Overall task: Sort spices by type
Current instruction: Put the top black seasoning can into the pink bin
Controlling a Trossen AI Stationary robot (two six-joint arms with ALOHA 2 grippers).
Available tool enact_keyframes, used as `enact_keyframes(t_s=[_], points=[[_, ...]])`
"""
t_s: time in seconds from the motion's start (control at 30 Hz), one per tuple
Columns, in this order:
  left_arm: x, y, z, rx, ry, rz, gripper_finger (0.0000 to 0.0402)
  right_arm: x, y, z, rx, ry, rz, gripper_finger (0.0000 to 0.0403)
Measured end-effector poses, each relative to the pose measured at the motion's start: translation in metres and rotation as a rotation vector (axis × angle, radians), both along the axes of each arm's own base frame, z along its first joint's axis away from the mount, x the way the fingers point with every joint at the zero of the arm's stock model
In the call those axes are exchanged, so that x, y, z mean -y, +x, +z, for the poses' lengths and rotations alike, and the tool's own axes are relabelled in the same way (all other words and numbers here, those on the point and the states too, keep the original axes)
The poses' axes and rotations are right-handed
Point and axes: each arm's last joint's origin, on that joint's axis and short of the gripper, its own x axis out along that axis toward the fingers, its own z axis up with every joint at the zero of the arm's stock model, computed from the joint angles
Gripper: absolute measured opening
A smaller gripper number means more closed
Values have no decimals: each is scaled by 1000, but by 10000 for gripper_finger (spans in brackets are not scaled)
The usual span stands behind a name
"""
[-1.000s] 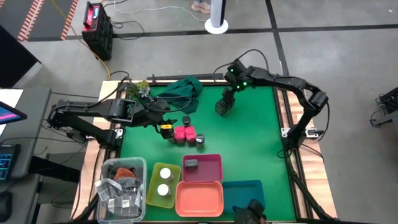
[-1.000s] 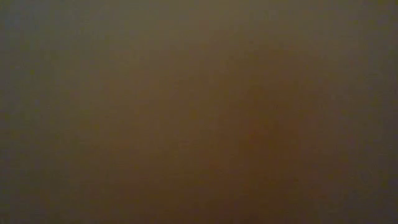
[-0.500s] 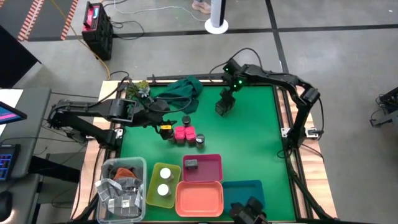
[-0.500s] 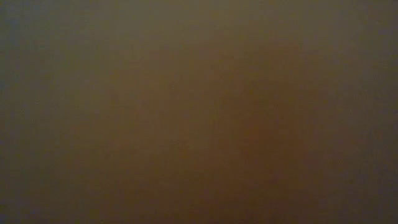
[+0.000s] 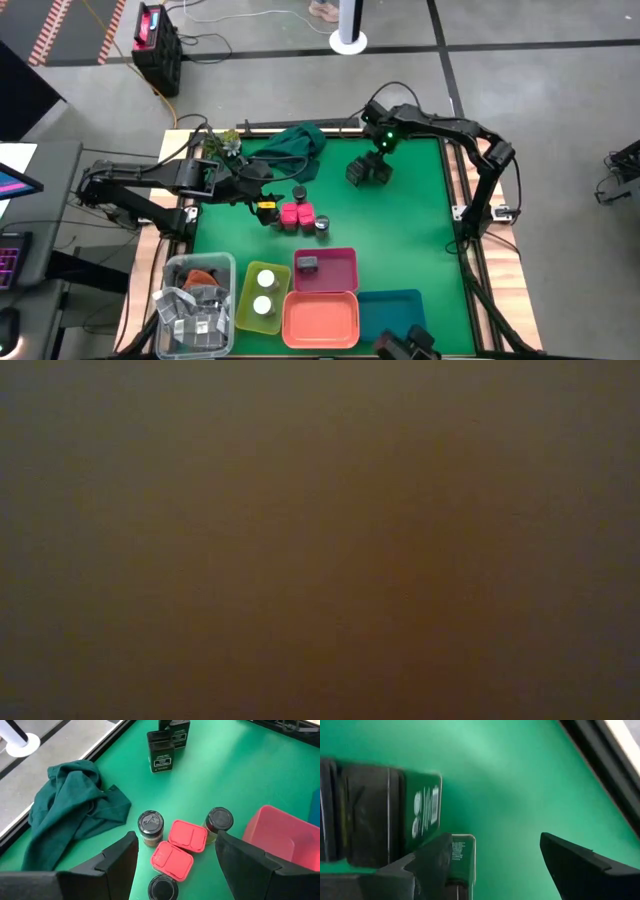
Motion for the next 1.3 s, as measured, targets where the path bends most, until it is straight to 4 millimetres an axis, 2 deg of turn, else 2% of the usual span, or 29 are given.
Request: enact_keyframes(t_s=[0.27, 0.47, 0.57, 0.77, 0.9, 1.03, 1.2, 1.3], points=[[0, 0, 0, -2, -11, -10, 254, -10, 1, 5, -22, 8, 35, 324], [1, 0, 0, -1, -31, -23, 254, -25, -12, 49, 56, -98, 112, 324], [1, 0, -1, -3, -34, -27, 254, -41, -24, 58, 93, -95, 140, 324], [2, 0, -1, -7, -40, -43, 254, -69, -51, 43, 95, -72, 144, 324], [2, 0, -1, -8, -47, -52, 254, -78, -58, 34, 115, -89, 154, 328], [3, 0, -1, -9, -68, -74, 254, -78, -55, 31, 143, -113, 161, 345], [4, 0, -1, -10, -87, -92, 254, -71, -51, 15, 102, -78, 153, 387], [4, 0, -1, -10, -94, -98, 254, -68, -47, 4, 71, -46, 138, 396]])
